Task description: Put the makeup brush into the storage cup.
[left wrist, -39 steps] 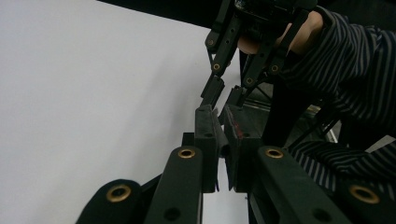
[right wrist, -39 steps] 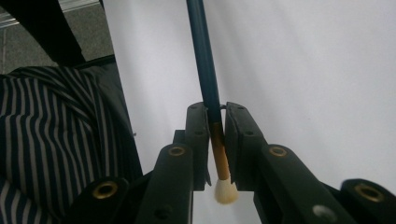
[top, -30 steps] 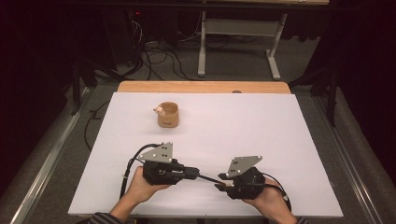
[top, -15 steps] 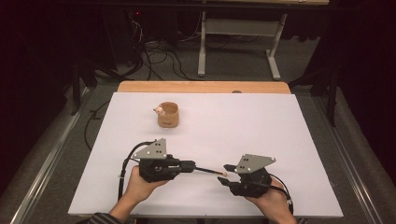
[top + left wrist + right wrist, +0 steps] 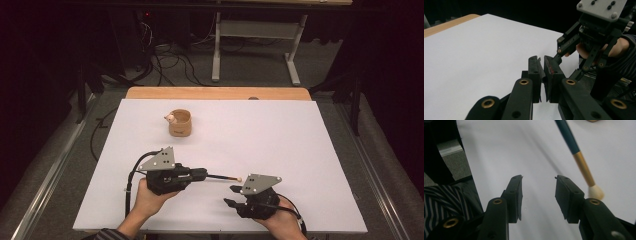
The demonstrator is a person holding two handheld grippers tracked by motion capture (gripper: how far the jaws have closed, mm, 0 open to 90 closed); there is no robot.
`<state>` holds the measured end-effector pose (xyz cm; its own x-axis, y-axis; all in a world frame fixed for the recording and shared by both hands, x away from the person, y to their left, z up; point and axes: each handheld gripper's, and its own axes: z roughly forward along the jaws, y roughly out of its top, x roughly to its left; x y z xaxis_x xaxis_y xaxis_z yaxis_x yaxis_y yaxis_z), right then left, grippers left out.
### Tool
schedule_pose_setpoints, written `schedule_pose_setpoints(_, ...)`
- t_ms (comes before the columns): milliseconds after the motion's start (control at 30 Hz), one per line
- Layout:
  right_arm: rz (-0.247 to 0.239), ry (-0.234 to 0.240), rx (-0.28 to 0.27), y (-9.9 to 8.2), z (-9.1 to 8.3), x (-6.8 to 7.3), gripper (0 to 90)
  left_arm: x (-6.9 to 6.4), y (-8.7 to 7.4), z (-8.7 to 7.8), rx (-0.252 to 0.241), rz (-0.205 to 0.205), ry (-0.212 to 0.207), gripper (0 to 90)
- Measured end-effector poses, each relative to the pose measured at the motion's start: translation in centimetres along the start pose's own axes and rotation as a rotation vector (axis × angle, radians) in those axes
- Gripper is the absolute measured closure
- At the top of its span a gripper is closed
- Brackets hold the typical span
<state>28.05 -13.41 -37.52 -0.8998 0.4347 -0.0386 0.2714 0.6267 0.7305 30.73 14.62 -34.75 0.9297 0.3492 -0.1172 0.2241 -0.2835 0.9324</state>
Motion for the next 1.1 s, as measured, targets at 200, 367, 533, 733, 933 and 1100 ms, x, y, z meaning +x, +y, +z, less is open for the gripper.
schedule_pose_setpoints(200,0.010,0.012,0.010,0.1,0.8,0.3,57.6,-0.1,0.0,0.2,-0.003,0.002,0.000,84.9)
schedule_pose_setpoints(367,0.028,0.006,0.000,0.1,1.1,0.2,55.8,-0.3,-0.1,0.4,-0.001,0.004,0.000,84.9)
schedule_pose_setpoints(533,0.048,-0.007,-0.016,0.2,1.0,0.0,54.0,-0.3,-0.1,0.5,-0.001,0.002,-0.003,84.9)
schedule_pose_setpoints(733,0.071,-0.006,-0.033,0.1,1.2,-0.1,51.2,-0.4,-0.1,0.5,-0.009,0.002,0.005,84.9)
schedule_pose_setpoints(933,0.076,-0.012,-0.039,0.1,1.1,-0.2,49.7,-0.4,-0.2,0.6,-0.005,0.003,0.003,84.8)
schedule_pose_setpoints(1100,0.086,-0.020,-0.055,0.0,1.1,-0.4,48.0,-0.5,-0.3,0.7,-0.002,0.003,0.004,84.8)
